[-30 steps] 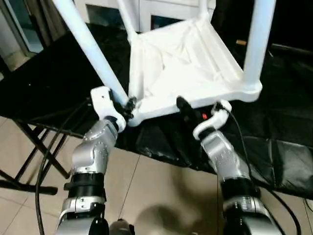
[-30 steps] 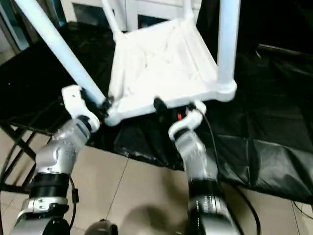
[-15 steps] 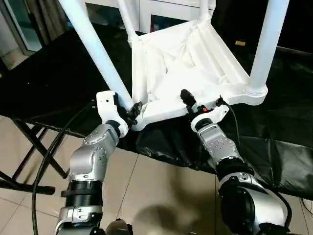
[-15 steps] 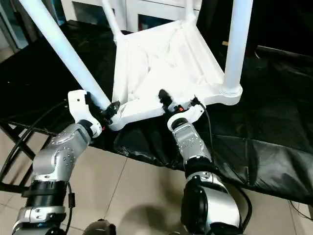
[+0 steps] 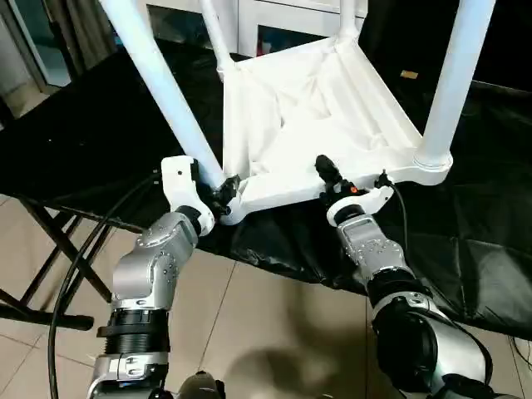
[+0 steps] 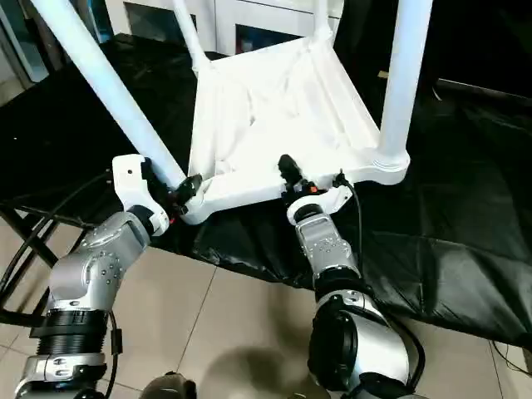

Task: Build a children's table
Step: Flip table

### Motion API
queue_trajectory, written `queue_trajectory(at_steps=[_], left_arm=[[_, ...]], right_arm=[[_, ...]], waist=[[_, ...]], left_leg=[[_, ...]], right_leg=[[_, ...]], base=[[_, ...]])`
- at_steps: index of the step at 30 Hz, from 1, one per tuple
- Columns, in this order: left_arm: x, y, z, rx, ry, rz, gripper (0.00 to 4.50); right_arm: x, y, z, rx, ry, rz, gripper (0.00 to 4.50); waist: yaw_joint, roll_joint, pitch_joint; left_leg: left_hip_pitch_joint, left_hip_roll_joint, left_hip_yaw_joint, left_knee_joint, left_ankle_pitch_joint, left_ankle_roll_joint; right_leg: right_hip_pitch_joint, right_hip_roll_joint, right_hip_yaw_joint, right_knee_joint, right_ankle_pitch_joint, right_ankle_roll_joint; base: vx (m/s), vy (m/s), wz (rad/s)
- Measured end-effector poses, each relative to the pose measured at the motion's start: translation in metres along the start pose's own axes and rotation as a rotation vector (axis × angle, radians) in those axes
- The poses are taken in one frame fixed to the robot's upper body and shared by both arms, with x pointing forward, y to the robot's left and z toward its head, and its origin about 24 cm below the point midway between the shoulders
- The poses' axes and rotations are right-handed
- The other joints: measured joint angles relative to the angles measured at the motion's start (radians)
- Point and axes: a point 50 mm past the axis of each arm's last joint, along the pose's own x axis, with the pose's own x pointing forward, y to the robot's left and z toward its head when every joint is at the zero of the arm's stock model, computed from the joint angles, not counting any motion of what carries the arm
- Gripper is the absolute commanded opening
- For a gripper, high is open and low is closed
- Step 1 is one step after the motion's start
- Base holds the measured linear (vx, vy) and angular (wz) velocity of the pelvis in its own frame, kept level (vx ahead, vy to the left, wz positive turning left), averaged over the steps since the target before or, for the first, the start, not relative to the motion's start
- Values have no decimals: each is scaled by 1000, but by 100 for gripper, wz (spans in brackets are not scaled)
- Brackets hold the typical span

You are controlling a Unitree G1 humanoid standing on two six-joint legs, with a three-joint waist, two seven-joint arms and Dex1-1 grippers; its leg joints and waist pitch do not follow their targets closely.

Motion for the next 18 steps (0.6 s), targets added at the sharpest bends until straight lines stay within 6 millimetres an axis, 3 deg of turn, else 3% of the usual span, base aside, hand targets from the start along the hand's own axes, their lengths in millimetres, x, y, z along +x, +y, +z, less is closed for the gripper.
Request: queue_trajectory(at_steps=[6,10,14,18], left_arm=[[-9,-3,13,23,-21,-97,360],[-21,5,7,34,20,-113,379],[-38,14,-1,77,63,-121,418],[-51,12,16,210,-22,-162,450]], right_arm=[[-3,-8,1,51,-19,-34,229],[-3,-6,9,50,-46,-32,224],[-2,-4,25,40,-117,-36,219],[-4,0,52,-29,-202,-58,214]], waist=[[-3,4,0],[-4,10,-2],[9,15,0],[28,19,-1]], left_leg=[[0,1,1,0,0,0],[0,1,2,0,0,0],[-1,3,3,-1,1,-4],[-3,4,4,-2,5,-4]], right_leg=[[0,0,-1,0,0,0],[0,0,-1,0,0,0],[1,-2,-5,0,0,0],[3,-4,-10,0,0,0]], base=[[0,0,0],[0,0,0],[0,0,0],[0,0,0]])
